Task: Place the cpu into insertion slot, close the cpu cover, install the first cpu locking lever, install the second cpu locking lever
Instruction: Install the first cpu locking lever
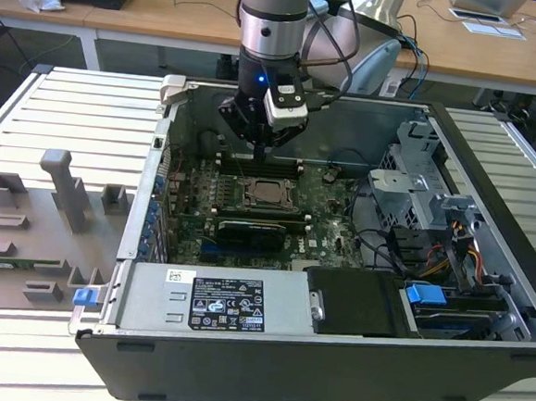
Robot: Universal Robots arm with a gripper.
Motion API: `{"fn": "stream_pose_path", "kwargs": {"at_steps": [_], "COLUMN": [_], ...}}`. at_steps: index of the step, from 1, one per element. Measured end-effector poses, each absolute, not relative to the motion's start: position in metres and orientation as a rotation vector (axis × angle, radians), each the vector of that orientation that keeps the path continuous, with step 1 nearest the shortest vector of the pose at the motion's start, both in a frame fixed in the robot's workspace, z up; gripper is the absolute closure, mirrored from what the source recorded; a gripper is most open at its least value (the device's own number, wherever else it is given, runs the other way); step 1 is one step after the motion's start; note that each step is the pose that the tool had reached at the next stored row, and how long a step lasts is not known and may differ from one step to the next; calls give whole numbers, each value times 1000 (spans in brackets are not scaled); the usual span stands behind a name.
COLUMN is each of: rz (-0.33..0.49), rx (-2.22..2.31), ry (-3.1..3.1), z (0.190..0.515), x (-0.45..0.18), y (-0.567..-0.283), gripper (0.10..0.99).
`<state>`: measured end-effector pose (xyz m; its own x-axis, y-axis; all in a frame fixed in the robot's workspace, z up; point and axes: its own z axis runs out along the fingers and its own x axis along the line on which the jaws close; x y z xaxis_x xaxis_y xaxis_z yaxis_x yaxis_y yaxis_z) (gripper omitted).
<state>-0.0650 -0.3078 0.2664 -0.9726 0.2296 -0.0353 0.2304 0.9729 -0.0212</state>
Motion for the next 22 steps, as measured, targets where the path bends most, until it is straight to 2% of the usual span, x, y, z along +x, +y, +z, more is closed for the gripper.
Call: {"fn": "stream_pose_path", "kwargs": {"at_steps": [22], "rz": [-33], "rx": [-21], "ry": [3106], "z": [266], "x": [-65], "y": [-308], "gripper": [980]}}
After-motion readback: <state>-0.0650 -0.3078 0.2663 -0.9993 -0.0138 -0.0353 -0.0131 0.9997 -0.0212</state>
